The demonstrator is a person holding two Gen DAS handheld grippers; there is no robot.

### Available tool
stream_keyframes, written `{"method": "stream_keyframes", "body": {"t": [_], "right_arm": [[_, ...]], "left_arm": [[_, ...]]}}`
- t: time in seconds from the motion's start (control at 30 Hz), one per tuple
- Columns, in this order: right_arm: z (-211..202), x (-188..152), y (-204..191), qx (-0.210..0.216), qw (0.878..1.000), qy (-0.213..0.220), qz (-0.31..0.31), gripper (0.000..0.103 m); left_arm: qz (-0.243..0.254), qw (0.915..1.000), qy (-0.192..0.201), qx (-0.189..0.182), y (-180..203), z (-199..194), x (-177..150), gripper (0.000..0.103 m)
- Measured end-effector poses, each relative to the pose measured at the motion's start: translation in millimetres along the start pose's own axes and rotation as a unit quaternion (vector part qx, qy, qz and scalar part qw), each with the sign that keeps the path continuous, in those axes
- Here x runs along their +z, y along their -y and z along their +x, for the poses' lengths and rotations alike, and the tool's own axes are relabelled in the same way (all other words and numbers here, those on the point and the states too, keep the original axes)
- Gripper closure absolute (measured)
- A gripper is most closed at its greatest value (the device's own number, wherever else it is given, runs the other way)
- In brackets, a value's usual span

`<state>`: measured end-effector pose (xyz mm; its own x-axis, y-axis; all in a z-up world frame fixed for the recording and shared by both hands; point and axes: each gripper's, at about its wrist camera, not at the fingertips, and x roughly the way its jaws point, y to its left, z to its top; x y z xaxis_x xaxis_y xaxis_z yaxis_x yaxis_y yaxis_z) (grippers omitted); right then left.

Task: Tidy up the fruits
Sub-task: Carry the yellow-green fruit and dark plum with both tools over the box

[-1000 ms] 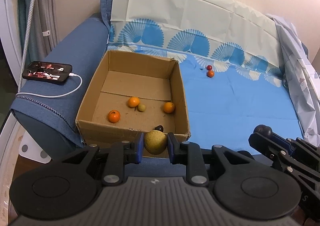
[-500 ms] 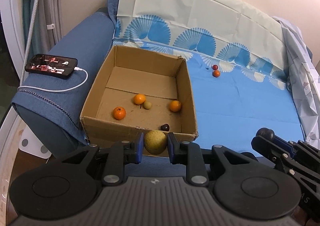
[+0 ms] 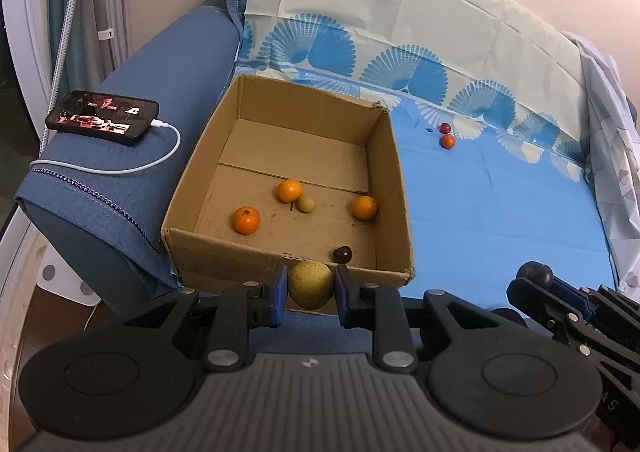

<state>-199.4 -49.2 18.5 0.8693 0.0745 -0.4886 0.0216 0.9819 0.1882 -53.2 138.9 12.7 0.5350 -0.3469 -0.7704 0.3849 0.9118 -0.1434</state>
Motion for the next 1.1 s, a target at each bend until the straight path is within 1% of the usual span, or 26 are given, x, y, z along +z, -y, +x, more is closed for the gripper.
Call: {"method": "stream_keyframes", "body": {"t": [0.3, 0.53, 0.77, 0.9, 1.0, 1.1], "right_arm": [[34, 9, 4, 0.002, 1.0, -0.02, -0.004, 0.079], [81, 17, 8, 0.007, 0.999, -0.046, -0.005, 0.079], [136, 20, 10, 0.014, 0.997, -0.075, -0.012, 0.079], [167, 19, 10, 0.013, 0.996, -0.087, -0.026, 0.079], [189, 13, 12, 0.002, 0.994, -0.097, -0.043, 0.079], [206, 8, 16, 0.001, 0.993, -0.112, -0.039, 0.079]], "left_arm": [[-0.001, 0.9998, -0.012, 0.013, -10, 29, 15, 0.076], [-0.006, 0.9993, -0.024, 0.028, -22, 61, 35, 0.076], [-0.012, 0.9979, -0.044, 0.045, -35, 105, 52, 0.076], [-0.005, 0.9968, -0.055, 0.057, -37, 132, 60, 0.076], [0.0, 0.9955, -0.07, 0.064, -39, 155, 61, 0.076], [0.012, 0.9939, -0.082, 0.073, -40, 176, 61, 0.076]]}}
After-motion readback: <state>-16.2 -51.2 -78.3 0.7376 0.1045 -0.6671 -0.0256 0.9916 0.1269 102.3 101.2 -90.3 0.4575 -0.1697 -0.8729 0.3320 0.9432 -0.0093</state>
